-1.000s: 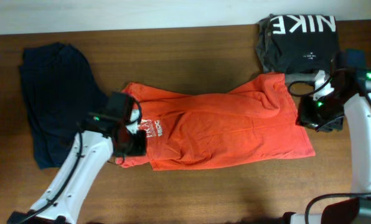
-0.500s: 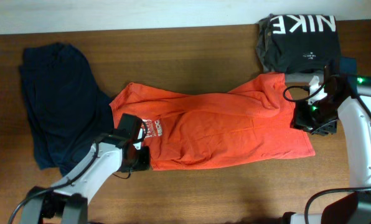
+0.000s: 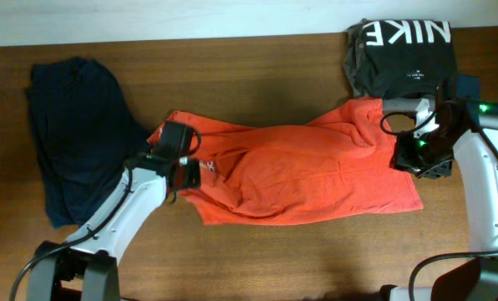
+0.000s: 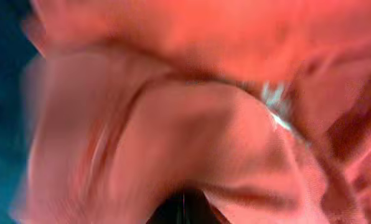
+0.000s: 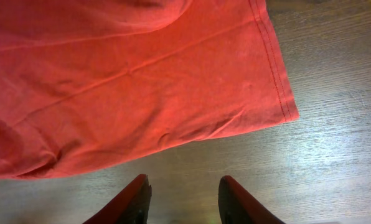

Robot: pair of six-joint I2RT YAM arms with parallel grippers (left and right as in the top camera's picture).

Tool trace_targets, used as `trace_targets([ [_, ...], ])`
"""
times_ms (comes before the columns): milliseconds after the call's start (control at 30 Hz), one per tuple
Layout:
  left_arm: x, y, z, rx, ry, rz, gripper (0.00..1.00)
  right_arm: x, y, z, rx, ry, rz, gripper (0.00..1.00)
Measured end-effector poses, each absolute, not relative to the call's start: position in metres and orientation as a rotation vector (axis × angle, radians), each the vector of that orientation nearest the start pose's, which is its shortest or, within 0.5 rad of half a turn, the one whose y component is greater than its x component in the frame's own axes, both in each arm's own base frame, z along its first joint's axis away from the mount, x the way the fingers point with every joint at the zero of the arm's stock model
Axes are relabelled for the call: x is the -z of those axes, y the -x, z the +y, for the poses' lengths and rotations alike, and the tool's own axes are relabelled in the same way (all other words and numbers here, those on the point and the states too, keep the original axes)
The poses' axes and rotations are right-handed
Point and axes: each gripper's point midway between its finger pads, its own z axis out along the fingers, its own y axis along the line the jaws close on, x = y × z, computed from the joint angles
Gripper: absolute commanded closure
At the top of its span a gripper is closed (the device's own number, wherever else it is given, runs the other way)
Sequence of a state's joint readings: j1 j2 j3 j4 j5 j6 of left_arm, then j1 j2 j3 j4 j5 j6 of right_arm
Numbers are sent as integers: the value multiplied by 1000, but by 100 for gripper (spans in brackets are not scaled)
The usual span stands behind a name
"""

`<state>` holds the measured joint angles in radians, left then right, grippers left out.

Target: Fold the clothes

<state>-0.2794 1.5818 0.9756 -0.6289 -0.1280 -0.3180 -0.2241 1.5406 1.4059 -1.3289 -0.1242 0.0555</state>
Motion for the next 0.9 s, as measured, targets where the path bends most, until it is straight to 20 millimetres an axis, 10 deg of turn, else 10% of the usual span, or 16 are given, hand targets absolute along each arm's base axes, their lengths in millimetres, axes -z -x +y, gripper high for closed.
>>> trace_targets([
  [167,-86,-366,-70,-75,78,2650,98,-161,-288,-44,-172,-410,2984,59],
  [333,-85,-378,-70,-102,28,2611,19,-161,-289,-44,-172,-410,2982,58],
  [467,-68,-359,-67,-137,-25,2721,9,-161,-287,-44,-173,-409,2990,55],
  [667,-70,-309,-67,-96,-73,2912,30,-161,-286,-43,-174,-412,2992,55],
  [900,-52,-295,-77,28,21,2933,51,-161,-288,-44,-173,-408,2984,54],
])
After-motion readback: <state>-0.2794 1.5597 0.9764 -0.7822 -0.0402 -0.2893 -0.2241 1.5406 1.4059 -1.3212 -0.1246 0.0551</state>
